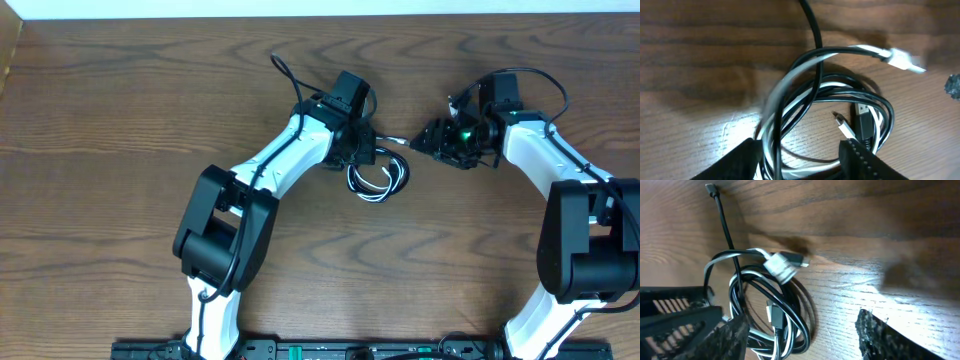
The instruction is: Untangle cables
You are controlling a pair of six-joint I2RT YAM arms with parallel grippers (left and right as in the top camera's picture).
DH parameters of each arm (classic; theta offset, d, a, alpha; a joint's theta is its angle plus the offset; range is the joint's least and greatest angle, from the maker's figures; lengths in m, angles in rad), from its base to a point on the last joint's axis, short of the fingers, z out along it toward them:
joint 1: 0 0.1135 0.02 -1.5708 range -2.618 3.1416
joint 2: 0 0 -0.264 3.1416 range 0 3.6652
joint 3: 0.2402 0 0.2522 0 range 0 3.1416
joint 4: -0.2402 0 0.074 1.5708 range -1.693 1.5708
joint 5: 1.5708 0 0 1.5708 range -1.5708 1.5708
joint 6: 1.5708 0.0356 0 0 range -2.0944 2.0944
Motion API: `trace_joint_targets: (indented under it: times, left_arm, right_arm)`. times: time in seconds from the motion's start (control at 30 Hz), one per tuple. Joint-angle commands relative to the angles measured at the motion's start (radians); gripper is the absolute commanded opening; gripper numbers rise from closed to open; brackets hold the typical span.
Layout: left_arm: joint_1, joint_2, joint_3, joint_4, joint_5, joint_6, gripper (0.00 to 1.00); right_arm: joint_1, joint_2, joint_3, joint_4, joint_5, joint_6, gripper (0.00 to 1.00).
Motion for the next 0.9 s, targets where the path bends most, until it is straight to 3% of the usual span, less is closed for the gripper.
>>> trace_joint_targets:
  times: [0.0,0.2,0.37,0.87]
  left_arm:
    - [0.013,-0.110,0.028,-0.014,-0.014,0.069,0.56]
    - [-0.010,-0.171,0.028,-0.089,-0.005,0.136,0.48]
    - [-0.074,-0.132,0.027,-0.150,-0.002,0.222,0.47]
    - [-0.185,0.055,0.024,-0.084,-0.032,0.243,0.36]
  right_arm:
    - [-0.024,0.010,0.005,-0.004,0.000,-0.031,0.68]
    - [-0.058,0.010,0.005,-0.011,0.030,-0.049,0.76]
    - [-0.071,0.010,0.005,-0.030,0.048,-0.060,0.77]
    - [-0.069,0.010,0.005,-0.067,0.098,-0.075,0.77]
